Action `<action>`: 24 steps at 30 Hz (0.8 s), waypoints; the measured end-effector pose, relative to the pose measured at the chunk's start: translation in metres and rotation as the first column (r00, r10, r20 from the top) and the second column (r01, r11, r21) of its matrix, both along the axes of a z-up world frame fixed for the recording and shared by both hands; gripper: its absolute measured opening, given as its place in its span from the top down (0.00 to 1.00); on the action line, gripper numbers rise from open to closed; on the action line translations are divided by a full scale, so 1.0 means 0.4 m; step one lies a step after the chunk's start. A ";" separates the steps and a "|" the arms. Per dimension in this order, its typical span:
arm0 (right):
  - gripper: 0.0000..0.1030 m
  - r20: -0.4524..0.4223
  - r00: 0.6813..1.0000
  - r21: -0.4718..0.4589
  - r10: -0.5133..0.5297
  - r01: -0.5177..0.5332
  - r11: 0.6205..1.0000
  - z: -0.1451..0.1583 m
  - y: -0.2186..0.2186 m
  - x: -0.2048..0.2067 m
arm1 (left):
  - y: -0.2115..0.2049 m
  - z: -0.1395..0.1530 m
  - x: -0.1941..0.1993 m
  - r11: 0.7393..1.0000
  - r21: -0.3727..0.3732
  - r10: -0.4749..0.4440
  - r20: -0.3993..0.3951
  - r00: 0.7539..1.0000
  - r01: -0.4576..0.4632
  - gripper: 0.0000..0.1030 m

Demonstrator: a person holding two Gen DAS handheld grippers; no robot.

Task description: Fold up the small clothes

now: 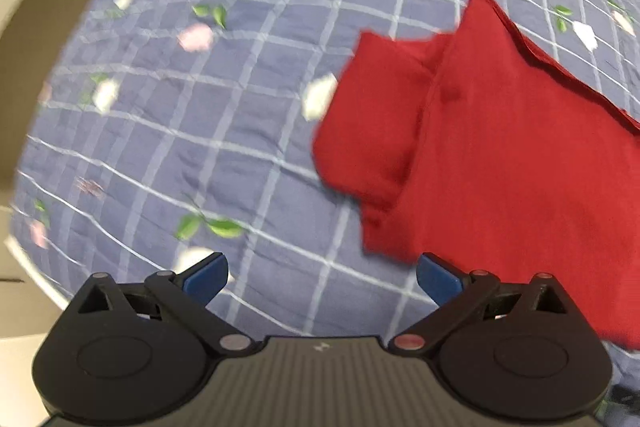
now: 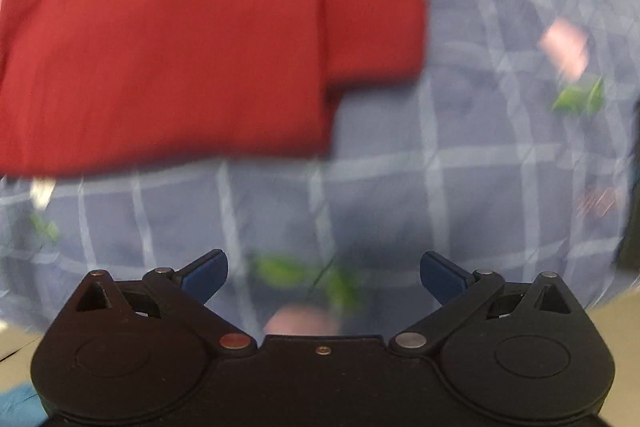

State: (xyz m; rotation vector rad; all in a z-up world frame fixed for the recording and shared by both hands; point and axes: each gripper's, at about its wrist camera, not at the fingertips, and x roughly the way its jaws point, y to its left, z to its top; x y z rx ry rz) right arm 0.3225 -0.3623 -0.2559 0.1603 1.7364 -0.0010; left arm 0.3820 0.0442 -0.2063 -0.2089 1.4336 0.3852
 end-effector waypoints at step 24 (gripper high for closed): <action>0.01 0.134 0.991 0.003 -0.017 0.017 1.000 0.157 0.286 0.103 | 0.109 -0.076 -0.043 0.961 -0.221 -0.150 0.079 0.985 0.165 0.01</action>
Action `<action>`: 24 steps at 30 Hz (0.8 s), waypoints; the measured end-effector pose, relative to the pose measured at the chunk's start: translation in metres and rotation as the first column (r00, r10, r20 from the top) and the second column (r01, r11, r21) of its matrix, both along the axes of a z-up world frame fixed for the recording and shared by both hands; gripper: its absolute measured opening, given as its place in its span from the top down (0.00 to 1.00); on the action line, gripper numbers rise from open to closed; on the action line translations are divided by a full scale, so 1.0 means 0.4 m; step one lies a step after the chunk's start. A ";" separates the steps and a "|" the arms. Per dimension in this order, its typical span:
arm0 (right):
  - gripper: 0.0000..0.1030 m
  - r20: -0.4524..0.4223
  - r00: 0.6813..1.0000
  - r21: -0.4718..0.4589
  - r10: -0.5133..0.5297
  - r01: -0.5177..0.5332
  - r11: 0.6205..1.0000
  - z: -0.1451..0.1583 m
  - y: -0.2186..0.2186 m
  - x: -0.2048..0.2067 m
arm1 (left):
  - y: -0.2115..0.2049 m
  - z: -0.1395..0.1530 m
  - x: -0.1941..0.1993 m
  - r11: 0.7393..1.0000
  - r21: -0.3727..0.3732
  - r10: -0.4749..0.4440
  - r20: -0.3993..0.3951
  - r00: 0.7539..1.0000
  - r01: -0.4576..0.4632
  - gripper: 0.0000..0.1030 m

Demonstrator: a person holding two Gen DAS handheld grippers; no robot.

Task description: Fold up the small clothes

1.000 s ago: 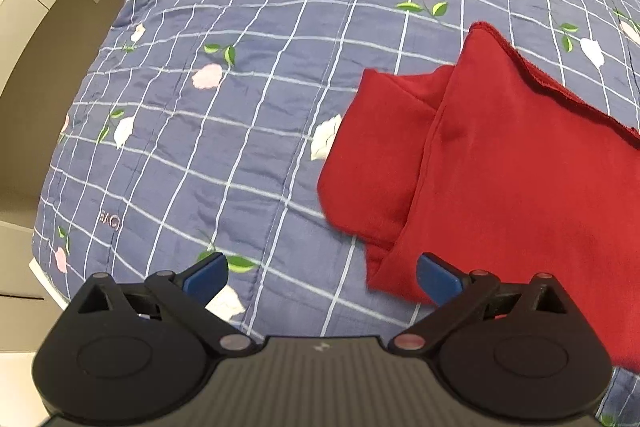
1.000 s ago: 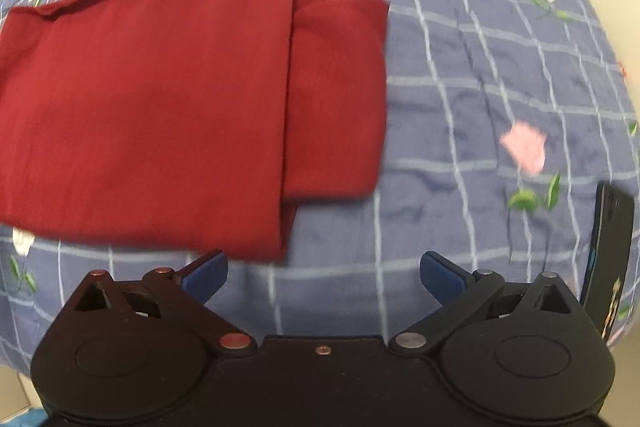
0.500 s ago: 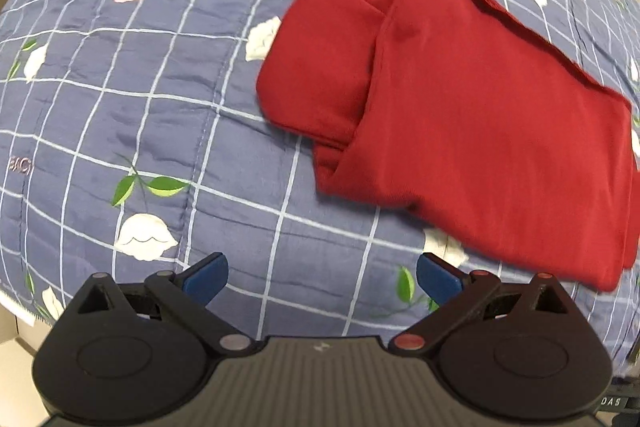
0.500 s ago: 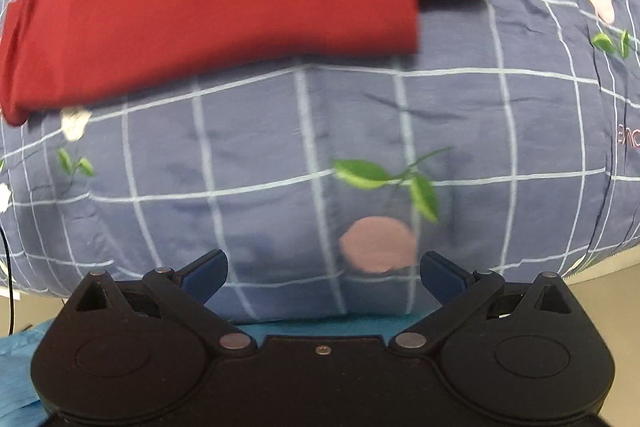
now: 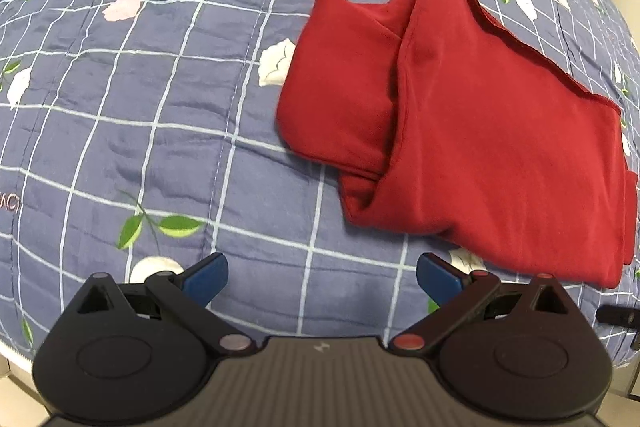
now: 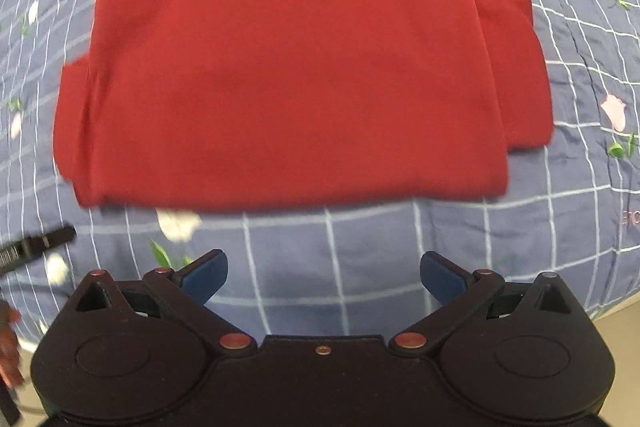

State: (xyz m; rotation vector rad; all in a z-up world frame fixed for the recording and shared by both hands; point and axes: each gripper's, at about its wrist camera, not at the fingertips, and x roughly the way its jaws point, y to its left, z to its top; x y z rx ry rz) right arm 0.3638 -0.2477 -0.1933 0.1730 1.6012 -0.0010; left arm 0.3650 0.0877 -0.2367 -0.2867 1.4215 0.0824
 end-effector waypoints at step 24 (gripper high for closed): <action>0.01 0.199 0.980 -0.043 0.015 -0.007 0.999 -0.137 0.114 0.182 | 0.038 -0.087 0.098 0.994 -0.098 -0.031 0.179 0.983 0.049 0.01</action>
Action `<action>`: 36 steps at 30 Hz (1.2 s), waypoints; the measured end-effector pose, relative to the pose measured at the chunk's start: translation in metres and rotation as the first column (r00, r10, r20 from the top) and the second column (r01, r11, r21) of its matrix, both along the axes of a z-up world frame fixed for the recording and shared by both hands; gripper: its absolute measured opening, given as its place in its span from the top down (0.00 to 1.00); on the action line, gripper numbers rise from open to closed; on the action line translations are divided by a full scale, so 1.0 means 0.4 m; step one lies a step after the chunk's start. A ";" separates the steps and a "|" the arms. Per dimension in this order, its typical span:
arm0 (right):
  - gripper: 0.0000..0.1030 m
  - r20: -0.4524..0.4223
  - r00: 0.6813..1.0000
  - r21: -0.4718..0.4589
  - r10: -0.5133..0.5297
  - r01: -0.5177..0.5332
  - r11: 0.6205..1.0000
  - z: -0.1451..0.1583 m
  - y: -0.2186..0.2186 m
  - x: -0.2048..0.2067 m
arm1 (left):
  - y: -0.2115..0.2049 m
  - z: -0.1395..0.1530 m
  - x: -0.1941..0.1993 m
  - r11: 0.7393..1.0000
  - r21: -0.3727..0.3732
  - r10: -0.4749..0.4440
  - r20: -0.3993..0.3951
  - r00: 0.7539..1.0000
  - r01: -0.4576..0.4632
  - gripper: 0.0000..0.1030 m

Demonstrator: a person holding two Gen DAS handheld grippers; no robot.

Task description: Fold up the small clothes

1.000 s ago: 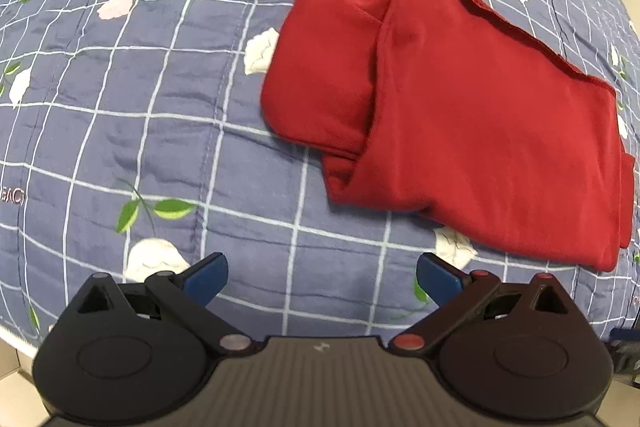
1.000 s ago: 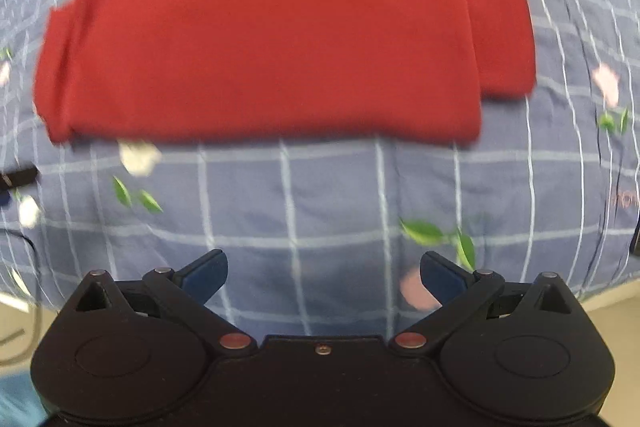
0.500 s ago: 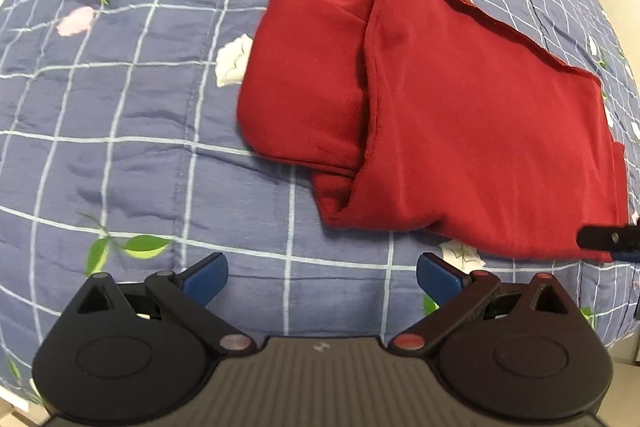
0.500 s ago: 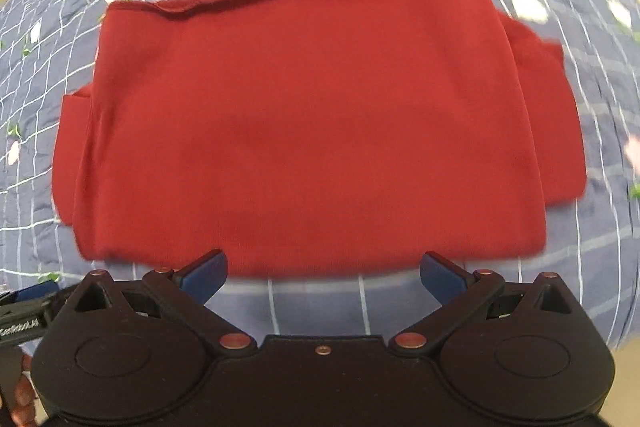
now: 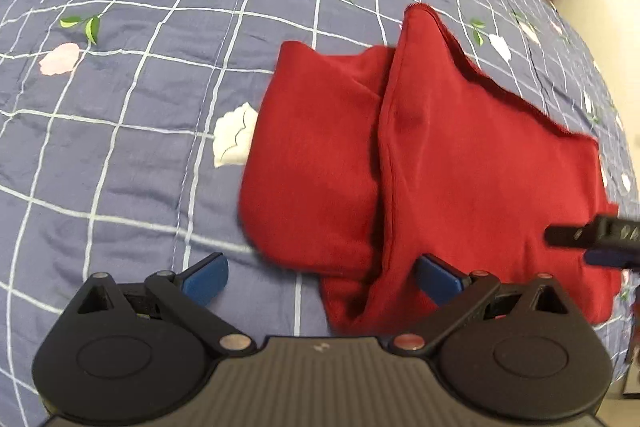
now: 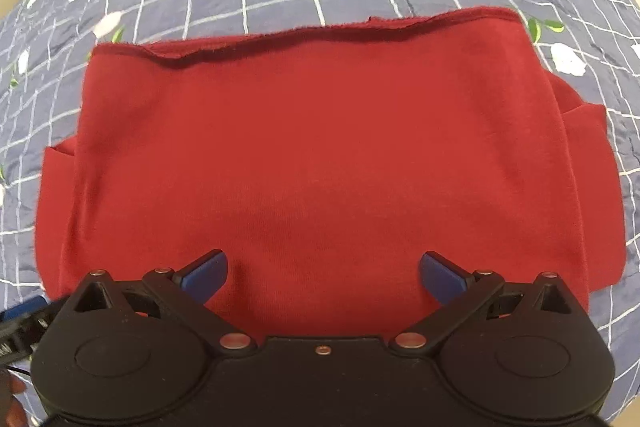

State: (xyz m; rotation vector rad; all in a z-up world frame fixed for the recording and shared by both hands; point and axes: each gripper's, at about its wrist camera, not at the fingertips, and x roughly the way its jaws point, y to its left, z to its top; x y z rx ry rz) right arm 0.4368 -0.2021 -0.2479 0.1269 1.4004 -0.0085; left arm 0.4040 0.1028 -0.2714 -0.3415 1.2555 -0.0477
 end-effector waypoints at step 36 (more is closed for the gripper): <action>0.00 0.008 0.998 -0.075 0.065 -0.064 0.995 -0.073 0.043 -0.024 | -0.021 0.007 0.057 1.000 -0.003 -0.003 0.002 1.000 0.003 0.01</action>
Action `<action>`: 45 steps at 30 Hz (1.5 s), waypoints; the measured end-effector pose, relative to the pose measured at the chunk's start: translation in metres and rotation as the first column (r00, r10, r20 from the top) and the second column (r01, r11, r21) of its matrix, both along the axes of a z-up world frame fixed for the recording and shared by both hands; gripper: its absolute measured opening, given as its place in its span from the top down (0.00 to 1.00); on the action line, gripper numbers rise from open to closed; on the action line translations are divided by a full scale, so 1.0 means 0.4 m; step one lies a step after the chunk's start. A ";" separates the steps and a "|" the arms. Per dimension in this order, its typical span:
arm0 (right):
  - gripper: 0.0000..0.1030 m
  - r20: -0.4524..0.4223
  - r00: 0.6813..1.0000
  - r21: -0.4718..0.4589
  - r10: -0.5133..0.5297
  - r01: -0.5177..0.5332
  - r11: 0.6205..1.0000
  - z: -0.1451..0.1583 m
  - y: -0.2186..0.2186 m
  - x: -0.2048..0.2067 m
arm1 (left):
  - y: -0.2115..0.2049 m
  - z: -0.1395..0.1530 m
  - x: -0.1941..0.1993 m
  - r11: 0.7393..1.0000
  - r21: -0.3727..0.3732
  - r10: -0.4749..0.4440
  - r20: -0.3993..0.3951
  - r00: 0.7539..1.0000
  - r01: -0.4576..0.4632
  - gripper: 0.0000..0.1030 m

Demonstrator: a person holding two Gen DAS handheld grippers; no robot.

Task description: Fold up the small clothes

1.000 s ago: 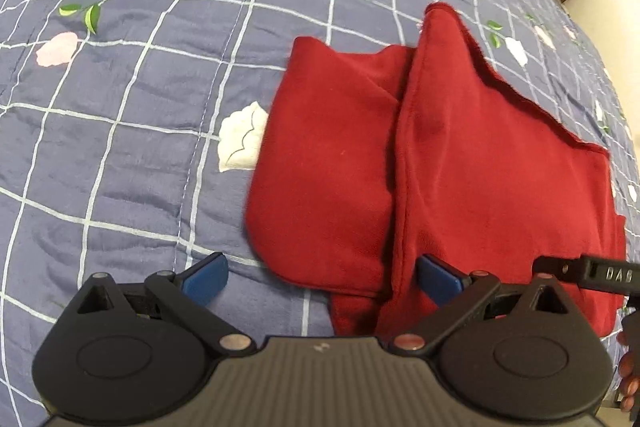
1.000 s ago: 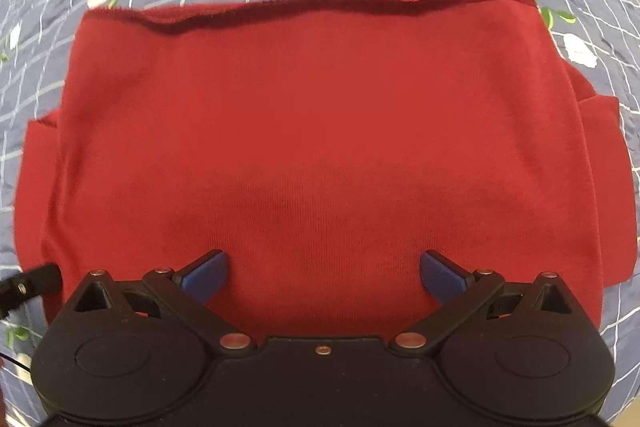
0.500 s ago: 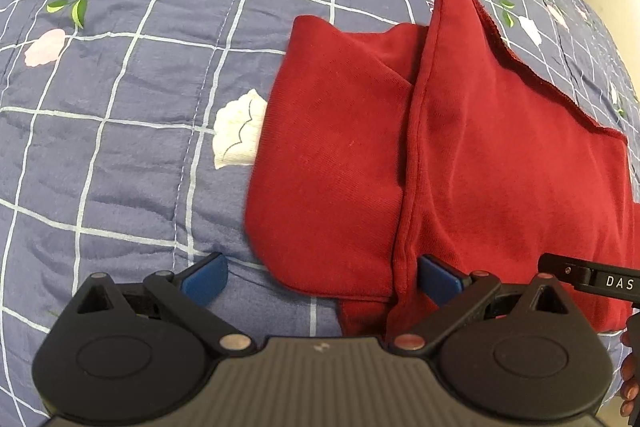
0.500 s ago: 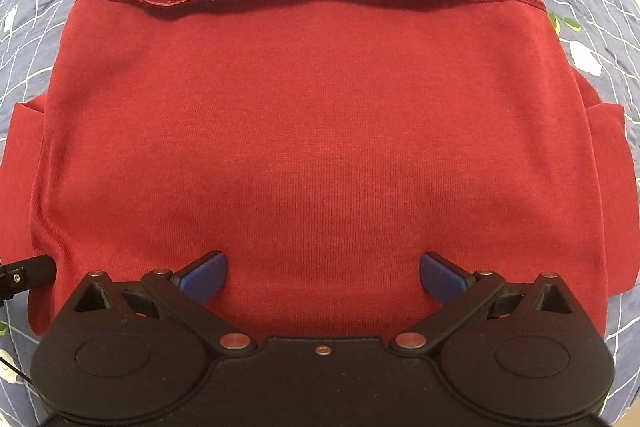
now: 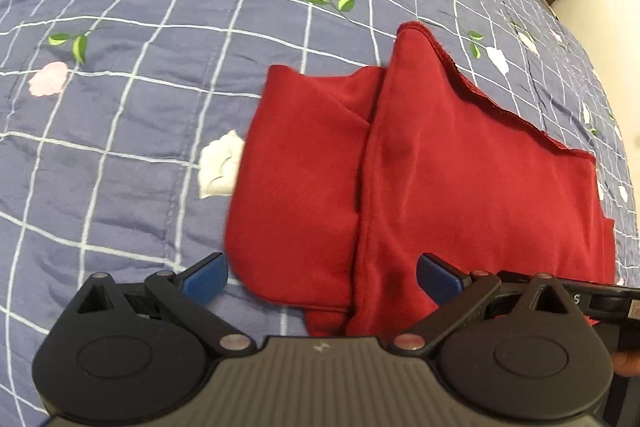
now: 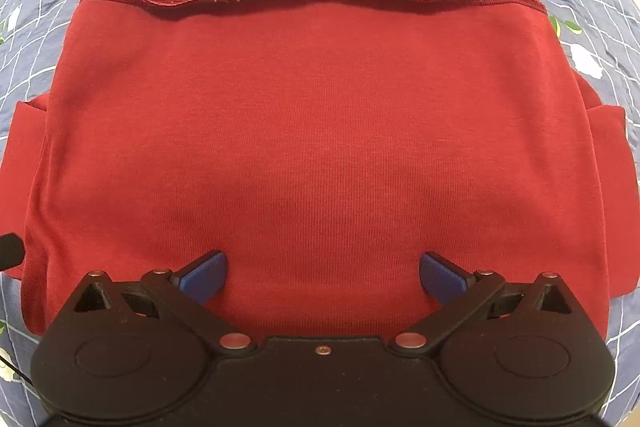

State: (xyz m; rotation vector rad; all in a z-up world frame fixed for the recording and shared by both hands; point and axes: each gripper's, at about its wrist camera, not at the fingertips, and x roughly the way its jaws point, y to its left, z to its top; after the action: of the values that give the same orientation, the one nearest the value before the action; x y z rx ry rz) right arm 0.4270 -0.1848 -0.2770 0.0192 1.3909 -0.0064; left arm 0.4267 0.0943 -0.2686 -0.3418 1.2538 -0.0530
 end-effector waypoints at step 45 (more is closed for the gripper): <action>0.00 0.099 0.995 -0.014 -0.015 0.016 1.000 0.008 0.015 -0.036 | -0.039 -0.078 0.074 0.993 0.115 -0.015 -0.162 0.987 0.034 0.01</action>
State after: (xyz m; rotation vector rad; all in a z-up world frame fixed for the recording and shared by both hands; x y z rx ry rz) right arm 0.4126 -0.1788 -0.2738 0.0180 1.2914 -0.0282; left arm 0.4561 0.0787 -0.2996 -0.2319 1.4147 0.0282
